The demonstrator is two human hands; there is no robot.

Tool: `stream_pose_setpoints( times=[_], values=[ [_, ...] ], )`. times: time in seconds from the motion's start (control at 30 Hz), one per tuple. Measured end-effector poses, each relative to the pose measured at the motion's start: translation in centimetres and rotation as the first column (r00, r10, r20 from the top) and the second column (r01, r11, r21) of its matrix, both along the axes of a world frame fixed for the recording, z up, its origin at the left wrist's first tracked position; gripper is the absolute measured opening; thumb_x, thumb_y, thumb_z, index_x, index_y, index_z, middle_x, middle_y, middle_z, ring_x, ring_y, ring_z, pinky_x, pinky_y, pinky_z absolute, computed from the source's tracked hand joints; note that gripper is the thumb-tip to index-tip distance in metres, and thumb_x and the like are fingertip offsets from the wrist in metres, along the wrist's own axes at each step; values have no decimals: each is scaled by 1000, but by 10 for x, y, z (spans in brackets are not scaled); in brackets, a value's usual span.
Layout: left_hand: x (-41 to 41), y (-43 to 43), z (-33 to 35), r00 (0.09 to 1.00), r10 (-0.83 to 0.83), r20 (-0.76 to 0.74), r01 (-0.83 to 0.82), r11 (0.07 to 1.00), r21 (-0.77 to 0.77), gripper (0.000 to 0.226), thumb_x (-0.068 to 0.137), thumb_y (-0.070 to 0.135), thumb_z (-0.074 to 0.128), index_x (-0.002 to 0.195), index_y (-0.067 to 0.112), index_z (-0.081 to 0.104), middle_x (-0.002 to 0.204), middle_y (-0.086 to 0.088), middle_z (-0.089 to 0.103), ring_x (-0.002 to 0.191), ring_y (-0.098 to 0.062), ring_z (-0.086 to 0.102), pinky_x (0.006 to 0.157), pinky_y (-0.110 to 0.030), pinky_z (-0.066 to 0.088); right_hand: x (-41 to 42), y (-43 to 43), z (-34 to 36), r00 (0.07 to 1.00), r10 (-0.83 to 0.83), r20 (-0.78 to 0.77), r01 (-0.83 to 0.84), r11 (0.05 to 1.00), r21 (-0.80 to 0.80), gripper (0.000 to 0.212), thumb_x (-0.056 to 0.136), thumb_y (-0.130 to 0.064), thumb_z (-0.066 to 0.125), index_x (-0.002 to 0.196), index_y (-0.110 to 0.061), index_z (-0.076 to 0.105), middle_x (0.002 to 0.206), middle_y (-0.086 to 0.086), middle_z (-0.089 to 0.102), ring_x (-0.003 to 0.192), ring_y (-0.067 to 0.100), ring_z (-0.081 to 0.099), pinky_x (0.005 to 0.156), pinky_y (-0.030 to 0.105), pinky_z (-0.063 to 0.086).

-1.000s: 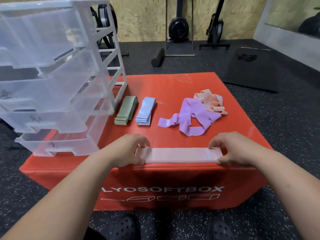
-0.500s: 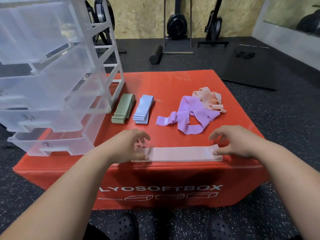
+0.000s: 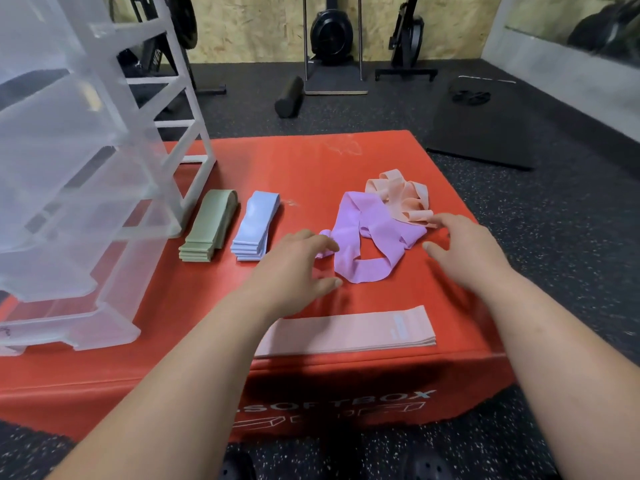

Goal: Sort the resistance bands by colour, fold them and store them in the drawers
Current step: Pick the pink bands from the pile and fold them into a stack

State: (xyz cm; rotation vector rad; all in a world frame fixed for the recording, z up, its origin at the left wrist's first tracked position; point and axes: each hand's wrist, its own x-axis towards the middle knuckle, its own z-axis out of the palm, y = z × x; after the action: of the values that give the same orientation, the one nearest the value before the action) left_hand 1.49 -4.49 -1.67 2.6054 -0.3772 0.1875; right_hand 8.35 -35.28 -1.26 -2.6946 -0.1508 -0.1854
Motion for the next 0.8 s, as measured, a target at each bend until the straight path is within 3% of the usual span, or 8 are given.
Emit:
stream_pose_setpoints(
  times=[0.23,0.43,0.57,0.67,0.8],
  values=[
    [32,-17,-13,999,20,30,-18,998,-66,46,87,45,78,131,38,63,116,13,58,111,-18,57,92,-44,53,41,-17,-20,991,-134,10,134,991,17,41,98,-21,63,139,-23,63,138,7,65,124,35,60,107,45,48],
    [45,-28,-15,999,13,49,-9,997,-78,40,92,41,76,130,37,65,110,19,52,103,-12,53,87,-37,51,55,-18,-30,990,-141,3,141,990,2,18,94,-36,71,111,-40,73,112,2,66,108,35,60,93,46,53],
    [47,-32,-16,997,21,73,-16,997,-76,37,93,40,74,129,38,65,105,24,47,97,-6,46,80,-32,44,55,-15,-24,982,-181,59,181,983,19,3,93,-36,71,96,-34,71,107,2,69,104,34,61,87,45,53],
    [45,-33,-14,997,18,81,-10,995,-98,34,94,35,75,127,35,67,107,22,51,97,-7,47,82,-30,43,51,-10,-6,976,-152,153,124,976,178,5,95,-31,68,100,-30,68,104,-4,73,104,26,65,93,44,53],
    [40,-33,-8,992,46,118,-28,989,-145,32,92,28,74,123,30,69,113,14,63,107,-16,60,90,-41,52,33,7,36,961,-57,272,-60,913,404,7,95,-24,70,97,-30,66,93,-18,72,92,-1,68,86,24,52]
  ],
)
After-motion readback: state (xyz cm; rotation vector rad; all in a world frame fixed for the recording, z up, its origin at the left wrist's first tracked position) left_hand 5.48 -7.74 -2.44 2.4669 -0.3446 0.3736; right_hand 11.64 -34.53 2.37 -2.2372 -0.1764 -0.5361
